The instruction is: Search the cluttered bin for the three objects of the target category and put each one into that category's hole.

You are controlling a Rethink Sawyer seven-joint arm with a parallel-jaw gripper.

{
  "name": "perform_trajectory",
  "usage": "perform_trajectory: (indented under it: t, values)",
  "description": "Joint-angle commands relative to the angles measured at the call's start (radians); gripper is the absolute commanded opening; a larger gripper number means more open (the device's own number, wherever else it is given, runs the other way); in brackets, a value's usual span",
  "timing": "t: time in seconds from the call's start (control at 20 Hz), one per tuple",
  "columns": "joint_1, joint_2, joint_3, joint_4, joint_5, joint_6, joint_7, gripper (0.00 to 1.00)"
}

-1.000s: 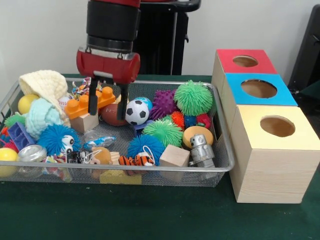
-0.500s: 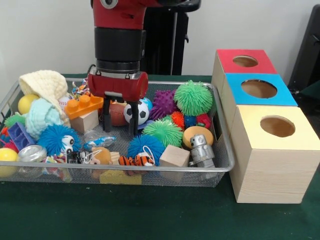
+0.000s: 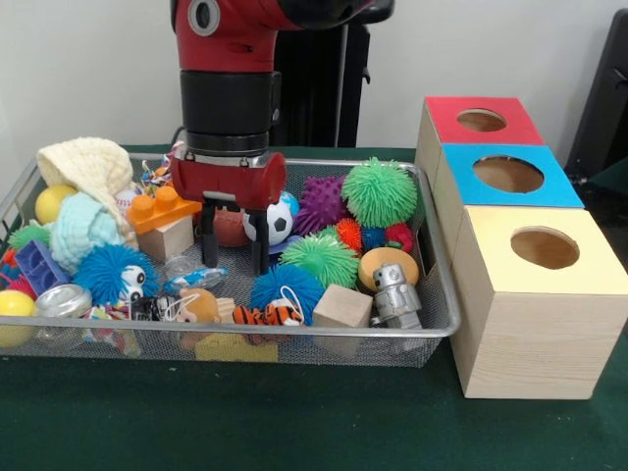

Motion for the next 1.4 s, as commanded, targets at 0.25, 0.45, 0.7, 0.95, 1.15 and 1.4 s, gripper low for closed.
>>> perform_trajectory:
  t: [0.25,0.45,0.7,0.95,1.15,1.4]
  values:
    - [-0.040,0.040,0.141,-0.092,0.006,0.012,-0.042,1.00]
    - [-0.021,0.082,0.086,-0.093,-0.026,0.044,0.042,1.00]
    - [-0.010,0.113,0.050,-0.096,-0.060,0.040,0.112,1.00]
    - [-0.012,0.118,0.066,-0.093,-0.048,0.063,0.092,1.00]
    - [-0.016,0.136,0.062,-0.101,-0.043,0.086,0.076,1.00]
    - [-0.012,0.161,0.054,-0.102,-0.041,0.106,0.104,1.00]
